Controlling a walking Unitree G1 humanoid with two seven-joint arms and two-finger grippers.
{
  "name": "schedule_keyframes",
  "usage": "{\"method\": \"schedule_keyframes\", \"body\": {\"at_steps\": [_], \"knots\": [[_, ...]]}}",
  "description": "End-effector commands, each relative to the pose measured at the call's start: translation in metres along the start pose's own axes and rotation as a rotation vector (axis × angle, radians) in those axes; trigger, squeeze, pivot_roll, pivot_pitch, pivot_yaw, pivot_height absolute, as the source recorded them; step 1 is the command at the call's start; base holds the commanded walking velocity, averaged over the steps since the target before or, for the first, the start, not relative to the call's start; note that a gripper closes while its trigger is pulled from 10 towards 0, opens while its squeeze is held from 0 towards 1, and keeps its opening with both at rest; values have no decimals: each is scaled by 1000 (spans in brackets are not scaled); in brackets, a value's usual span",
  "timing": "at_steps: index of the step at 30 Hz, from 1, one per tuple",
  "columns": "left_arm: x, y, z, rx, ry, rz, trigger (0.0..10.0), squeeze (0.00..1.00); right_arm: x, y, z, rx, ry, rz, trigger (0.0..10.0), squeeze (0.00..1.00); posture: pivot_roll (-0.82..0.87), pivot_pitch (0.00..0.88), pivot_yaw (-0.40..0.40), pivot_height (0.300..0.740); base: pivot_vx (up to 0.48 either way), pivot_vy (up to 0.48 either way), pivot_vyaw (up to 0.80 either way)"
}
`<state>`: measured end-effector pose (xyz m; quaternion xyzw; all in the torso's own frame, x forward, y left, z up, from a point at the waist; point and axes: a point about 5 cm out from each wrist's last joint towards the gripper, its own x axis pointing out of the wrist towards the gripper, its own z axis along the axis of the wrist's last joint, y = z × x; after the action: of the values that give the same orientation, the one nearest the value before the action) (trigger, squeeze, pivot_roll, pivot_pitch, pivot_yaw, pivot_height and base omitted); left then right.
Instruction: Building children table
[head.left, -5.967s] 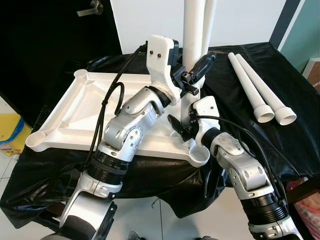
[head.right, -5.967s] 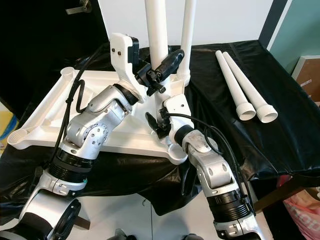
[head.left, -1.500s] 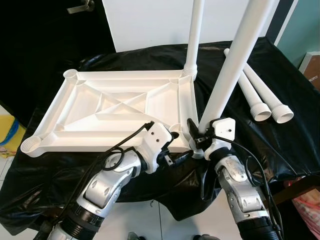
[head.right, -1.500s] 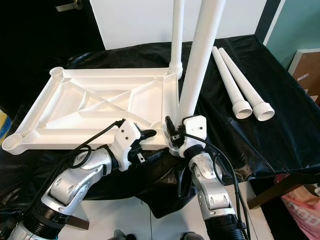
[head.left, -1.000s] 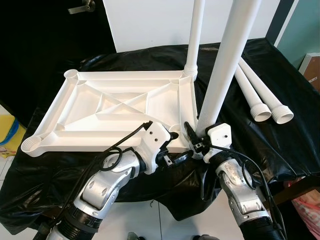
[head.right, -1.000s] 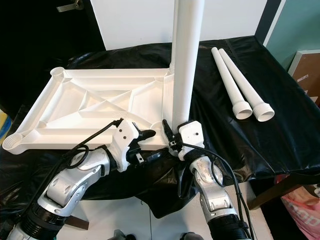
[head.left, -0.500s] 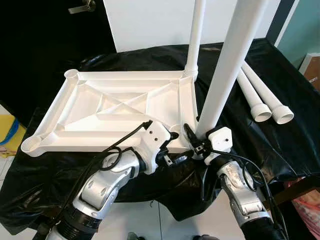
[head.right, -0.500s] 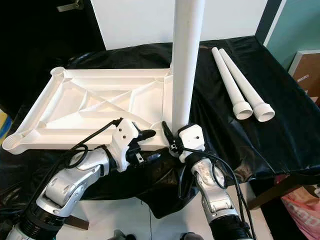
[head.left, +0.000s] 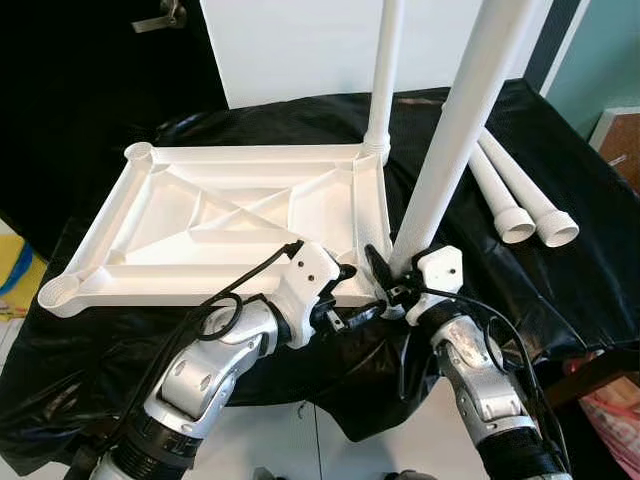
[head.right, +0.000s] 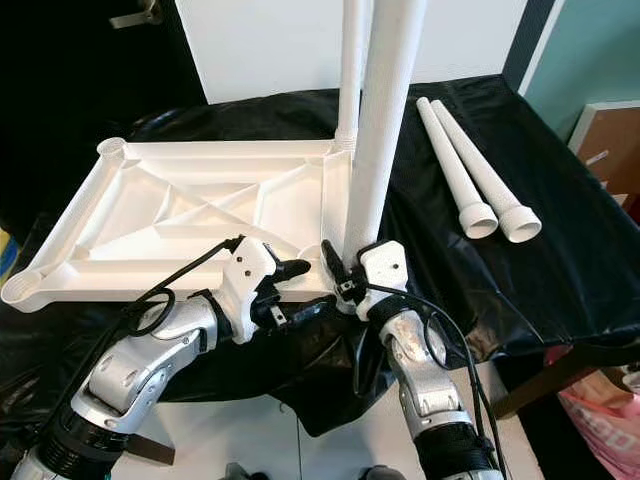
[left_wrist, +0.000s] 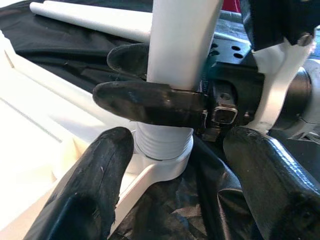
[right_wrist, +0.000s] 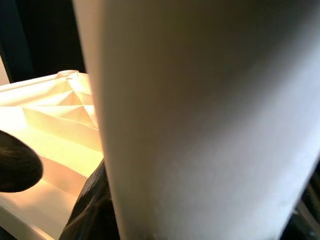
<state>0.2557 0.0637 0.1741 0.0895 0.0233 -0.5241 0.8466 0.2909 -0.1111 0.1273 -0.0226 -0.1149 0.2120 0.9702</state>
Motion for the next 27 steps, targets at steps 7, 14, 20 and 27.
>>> {"method": "schedule_keyframes", "body": {"at_steps": [7,14,20,27], "knots": [[-3,-2,3,13,-4,-15,10000,0,-17,0,-39,103,226,-51,10000,0,-97,110,60,740,0,0,0],[-3,-3,3,13,-4,-17,10000,0,-19,-6,-43,145,275,-133,10000,0,-97,110,58,740,0,0,0],[-2,-4,4,13,-5,-21,10000,0,-18,-7,-39,57,250,-127,10000,0,-101,111,58,740,0,0,0],[-2,-4,4,9,-8,-23,10000,0,-21,3,-31,-28,181,8,10000,0,-103,114,58,740,0,0,0]]}}
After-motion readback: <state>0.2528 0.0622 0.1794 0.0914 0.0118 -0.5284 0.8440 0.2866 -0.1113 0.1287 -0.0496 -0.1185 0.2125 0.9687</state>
